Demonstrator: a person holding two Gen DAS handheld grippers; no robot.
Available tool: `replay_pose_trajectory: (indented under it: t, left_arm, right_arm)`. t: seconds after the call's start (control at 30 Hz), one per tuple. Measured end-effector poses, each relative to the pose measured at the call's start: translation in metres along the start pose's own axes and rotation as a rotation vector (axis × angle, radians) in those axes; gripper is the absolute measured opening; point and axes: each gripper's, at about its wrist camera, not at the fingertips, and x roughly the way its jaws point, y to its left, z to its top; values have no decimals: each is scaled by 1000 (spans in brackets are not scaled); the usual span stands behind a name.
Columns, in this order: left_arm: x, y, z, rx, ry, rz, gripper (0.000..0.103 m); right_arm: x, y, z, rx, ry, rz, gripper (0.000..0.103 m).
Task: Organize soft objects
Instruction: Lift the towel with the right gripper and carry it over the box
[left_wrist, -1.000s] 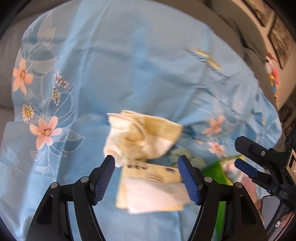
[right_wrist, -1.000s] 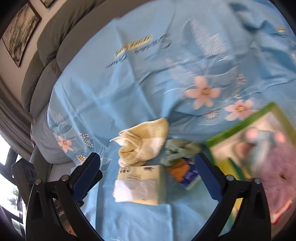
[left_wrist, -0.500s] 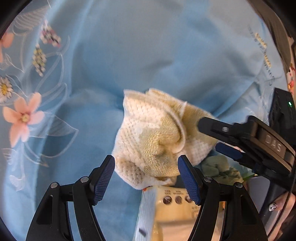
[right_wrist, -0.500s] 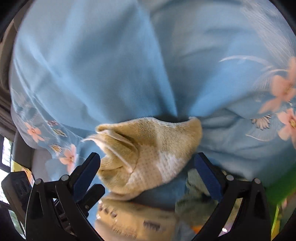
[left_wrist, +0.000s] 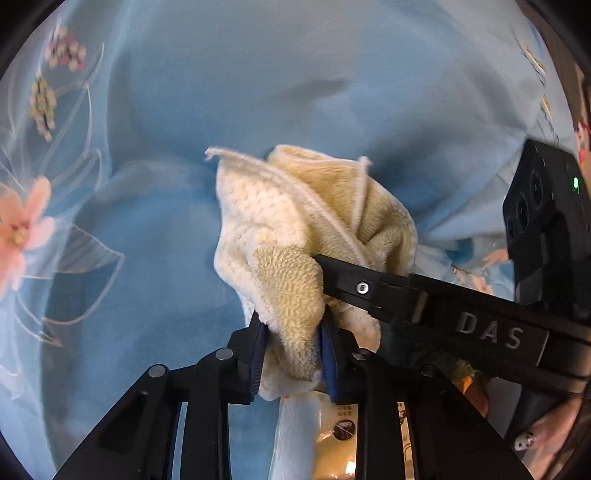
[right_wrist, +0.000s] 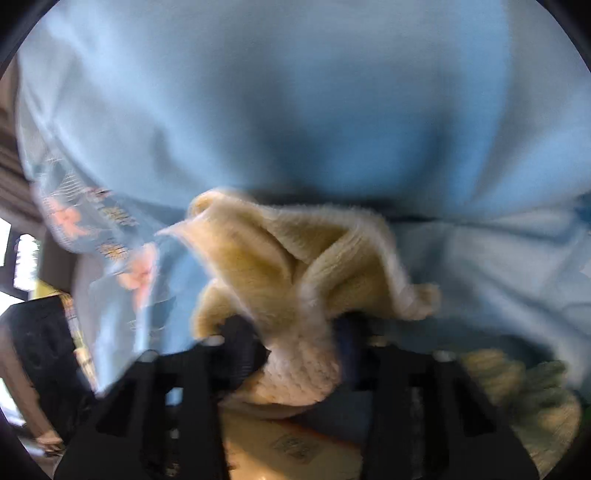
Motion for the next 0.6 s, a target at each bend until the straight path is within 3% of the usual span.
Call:
replay_pose_trajectory:
  t: [0.17, 0.43, 0.6]
  left_arm:
    - [-39, -16, -8, 30, -68, 13, 26]
    - [-135, -32, -31, 69, -198, -3, 26]
    - [-161, -52, -52, 88, -233, 5, 26]
  right_arm:
    - [-17, 22, -7, -58, -36, -12, 32]
    - [-103, 63, -36, -114, -200, 46, 32]
    - [-146, 71, -70, -129, -269, 72, 33]
